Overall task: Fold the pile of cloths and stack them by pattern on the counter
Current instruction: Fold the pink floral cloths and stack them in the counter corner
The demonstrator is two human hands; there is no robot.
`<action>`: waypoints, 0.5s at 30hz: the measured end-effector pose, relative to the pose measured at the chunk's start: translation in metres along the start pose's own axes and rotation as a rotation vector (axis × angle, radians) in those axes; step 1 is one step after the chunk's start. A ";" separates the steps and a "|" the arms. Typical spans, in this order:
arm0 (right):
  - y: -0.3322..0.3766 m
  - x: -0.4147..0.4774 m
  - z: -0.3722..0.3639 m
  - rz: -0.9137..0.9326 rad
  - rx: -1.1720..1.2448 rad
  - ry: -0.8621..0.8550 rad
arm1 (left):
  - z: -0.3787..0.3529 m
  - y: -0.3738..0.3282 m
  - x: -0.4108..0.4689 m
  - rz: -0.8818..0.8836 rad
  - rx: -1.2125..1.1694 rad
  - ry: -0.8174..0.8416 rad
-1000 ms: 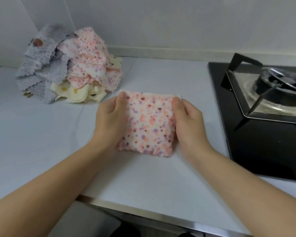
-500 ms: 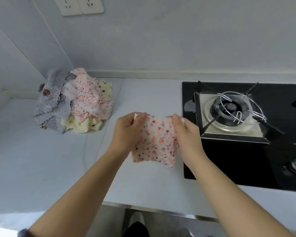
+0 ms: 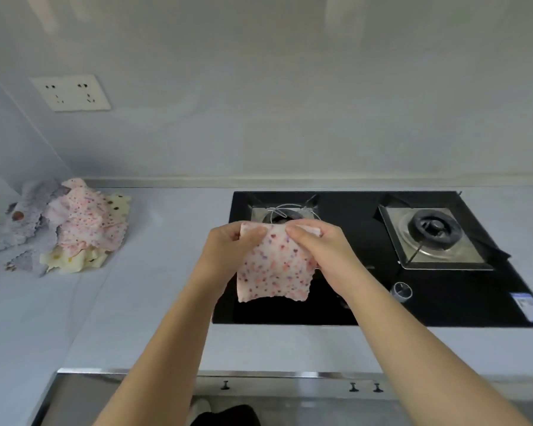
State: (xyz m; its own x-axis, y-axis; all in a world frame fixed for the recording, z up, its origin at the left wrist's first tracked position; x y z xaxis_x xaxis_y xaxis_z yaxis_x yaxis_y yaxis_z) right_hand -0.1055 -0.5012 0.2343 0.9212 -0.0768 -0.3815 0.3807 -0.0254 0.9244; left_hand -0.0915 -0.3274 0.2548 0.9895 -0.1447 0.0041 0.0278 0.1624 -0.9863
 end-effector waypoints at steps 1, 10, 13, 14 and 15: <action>0.000 -0.004 0.011 -0.013 -0.003 0.006 | -0.011 -0.001 -0.002 0.015 -0.018 -0.013; -0.010 -0.025 0.115 -0.058 0.076 -0.086 | -0.109 -0.016 0.007 0.114 -0.114 0.054; -0.005 -0.019 0.138 -0.076 0.157 -0.152 | -0.136 -0.016 0.014 0.107 -0.071 0.181; -0.004 -0.015 0.147 -0.094 0.177 -0.161 | -0.144 -0.012 0.018 0.112 -0.050 0.197; -0.003 -0.009 0.156 -0.114 0.187 -0.153 | -0.151 -0.010 0.024 0.118 -0.039 0.188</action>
State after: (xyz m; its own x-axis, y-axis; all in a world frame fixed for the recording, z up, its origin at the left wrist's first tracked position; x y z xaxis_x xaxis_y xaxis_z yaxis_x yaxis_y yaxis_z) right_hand -0.1274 -0.6557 0.2362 0.8448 -0.2124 -0.4911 0.4467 -0.2253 0.8659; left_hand -0.0896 -0.4793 0.2396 0.9415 -0.3070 -0.1391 -0.0958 0.1520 -0.9837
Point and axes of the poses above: each hand's wrist, its own x-axis towards the middle knuckle, its own z-axis out of the back of the hand, y = z × x, the point moved 4 cm from there along x, towards the middle knuckle, and after that the axes turned 10 degrees about -z, right-handed, at the moved point
